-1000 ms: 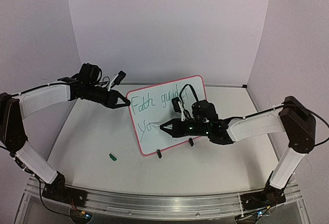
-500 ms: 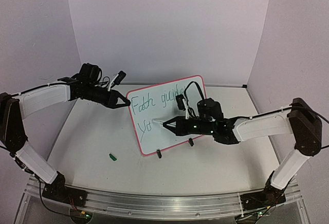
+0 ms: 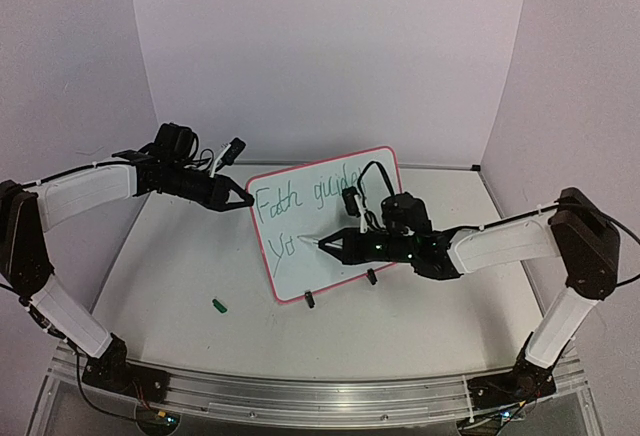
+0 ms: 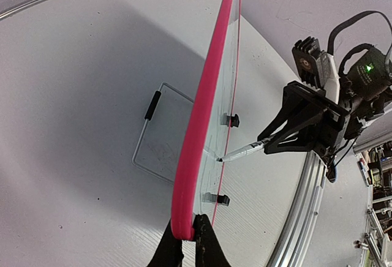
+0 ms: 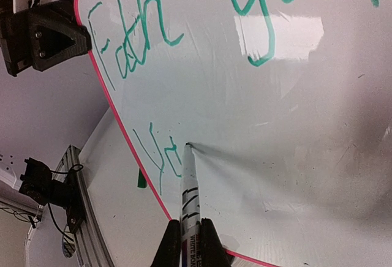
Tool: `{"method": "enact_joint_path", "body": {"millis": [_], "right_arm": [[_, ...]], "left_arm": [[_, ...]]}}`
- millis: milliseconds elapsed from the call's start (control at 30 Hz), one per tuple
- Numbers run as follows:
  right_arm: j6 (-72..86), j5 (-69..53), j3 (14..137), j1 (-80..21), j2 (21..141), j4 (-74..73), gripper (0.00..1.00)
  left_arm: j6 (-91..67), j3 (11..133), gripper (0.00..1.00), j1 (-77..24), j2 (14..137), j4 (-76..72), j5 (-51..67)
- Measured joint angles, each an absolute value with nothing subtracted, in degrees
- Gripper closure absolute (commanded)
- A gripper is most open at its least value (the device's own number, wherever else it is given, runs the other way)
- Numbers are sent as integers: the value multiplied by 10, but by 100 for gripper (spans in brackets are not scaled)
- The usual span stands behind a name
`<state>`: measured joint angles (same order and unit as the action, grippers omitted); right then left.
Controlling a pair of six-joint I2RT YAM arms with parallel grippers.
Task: Write a sentence on the whiteboard
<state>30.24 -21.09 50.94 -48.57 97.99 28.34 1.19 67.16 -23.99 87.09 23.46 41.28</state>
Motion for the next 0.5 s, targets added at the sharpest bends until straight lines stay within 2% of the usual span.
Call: {"method": "enact_joint_path", "body": {"millis": [500], "right_arm": [[310,-215,503,-485,985,286,100]], "left_arm": [[12,672,100,-241,871,235,412]]}}
